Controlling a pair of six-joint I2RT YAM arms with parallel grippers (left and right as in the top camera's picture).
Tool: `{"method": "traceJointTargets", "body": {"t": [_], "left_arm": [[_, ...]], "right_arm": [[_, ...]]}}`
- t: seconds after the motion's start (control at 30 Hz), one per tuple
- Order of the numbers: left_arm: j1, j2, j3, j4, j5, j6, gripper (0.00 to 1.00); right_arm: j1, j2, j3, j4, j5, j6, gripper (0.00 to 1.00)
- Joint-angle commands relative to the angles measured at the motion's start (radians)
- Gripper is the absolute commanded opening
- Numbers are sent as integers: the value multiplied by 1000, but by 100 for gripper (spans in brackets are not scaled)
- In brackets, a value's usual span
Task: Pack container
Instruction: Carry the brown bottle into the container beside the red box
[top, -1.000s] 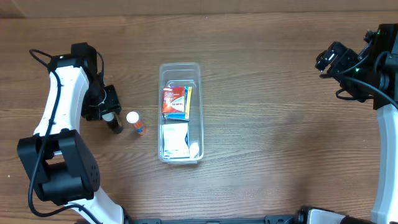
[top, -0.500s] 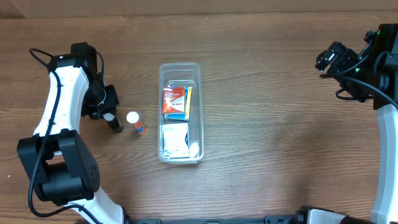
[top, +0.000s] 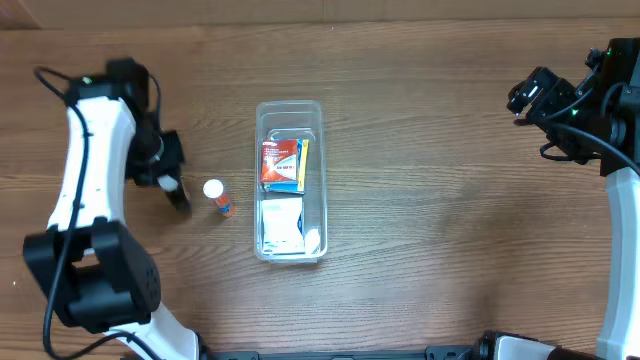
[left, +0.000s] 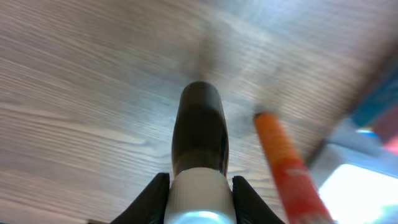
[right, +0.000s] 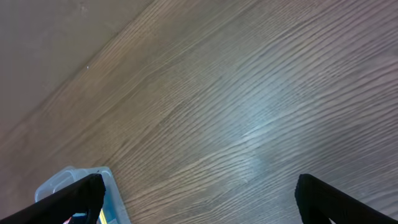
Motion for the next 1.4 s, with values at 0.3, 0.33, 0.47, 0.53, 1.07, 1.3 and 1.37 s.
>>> {"method": "traceJointTargets", "body": {"t": [0.3,0.33,0.47,0.53,1.07,1.3,1.37], "left_arm": [[-298,-214,481,-124,-13,-35,16],[-344,-212,480,-111,-19,-46,16],[-499,-178,460,-51,-28,-85,16],[-564,-149,441,-22,-71,-132,16],[-672,180,367,48,-72,-250,18],[-673,266,365,53,-13,-321,18],[-673,276,359,59,-13,-340,19]], "right_arm": [[-2,-6,2,5,-9,-5,100],[-2,-6,2,5,-9,-5,100],[-2,-6,2,5,-9,-5,100],[-2,-6,2,5,-9,-5,100],[-2,-6,2,5,-9,-5,100],[-2,-6,2,4,-9,-5,100],[-2,-6,2,5,-9,-5,100]]}}
